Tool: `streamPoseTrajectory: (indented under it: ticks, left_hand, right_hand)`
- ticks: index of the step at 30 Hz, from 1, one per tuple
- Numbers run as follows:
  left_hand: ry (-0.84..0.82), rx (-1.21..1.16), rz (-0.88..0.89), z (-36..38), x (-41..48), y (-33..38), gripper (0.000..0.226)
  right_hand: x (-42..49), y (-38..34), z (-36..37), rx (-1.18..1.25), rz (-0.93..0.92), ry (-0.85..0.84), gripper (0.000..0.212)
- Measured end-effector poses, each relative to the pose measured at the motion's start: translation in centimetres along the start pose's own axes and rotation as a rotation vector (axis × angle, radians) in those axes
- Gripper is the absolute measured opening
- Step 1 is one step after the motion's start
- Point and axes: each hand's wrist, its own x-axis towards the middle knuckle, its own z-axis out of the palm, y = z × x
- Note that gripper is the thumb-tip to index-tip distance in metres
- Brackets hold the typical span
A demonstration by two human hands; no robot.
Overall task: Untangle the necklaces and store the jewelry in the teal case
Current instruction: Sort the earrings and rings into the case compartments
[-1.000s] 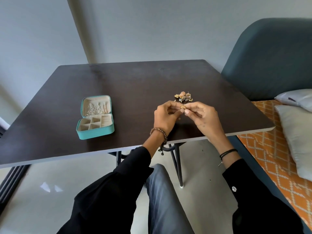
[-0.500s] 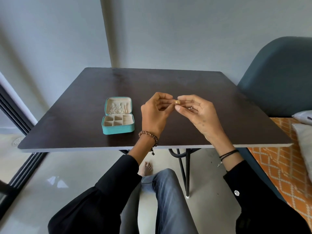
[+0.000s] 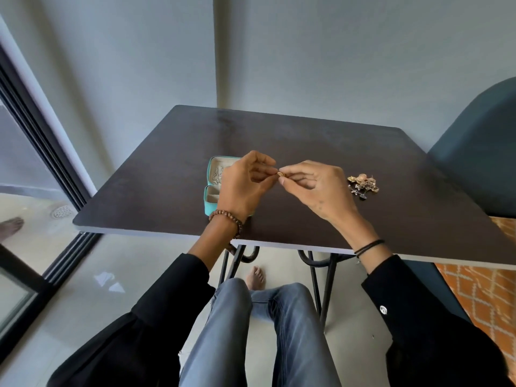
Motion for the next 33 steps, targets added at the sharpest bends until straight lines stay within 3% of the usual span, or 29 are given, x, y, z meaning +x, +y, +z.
streamPoseTrajectory:
  ticks: [3,8,17,33]
  left_hand:
    - [0.029,0.189,0.021,-2.3,0.3,-0.9,0.012]
    - [0.119,0.326,-0.148,-4.8,-0.5,-3.0,0.015]
    - [0.088,0.27,-0.148,-4.9,-3.0,-6.0,0.03]
    - [0.132,0.105,-0.088,-4.7,-4.3,-7.4,0.029]
  right_hand:
    - [0.4,0.2,1.4,-0.005,0.014,-0.023,0.018]
    - [1.4,0.2,3.1,-0.062,-0.005,-0.09,0.017]
    - [1.8,0.1,4.9,-0.243,-0.059,-0.291,0.02]
    - [1.5,1.7,6.9,-0.384,-0.11,-0.359,0.028]
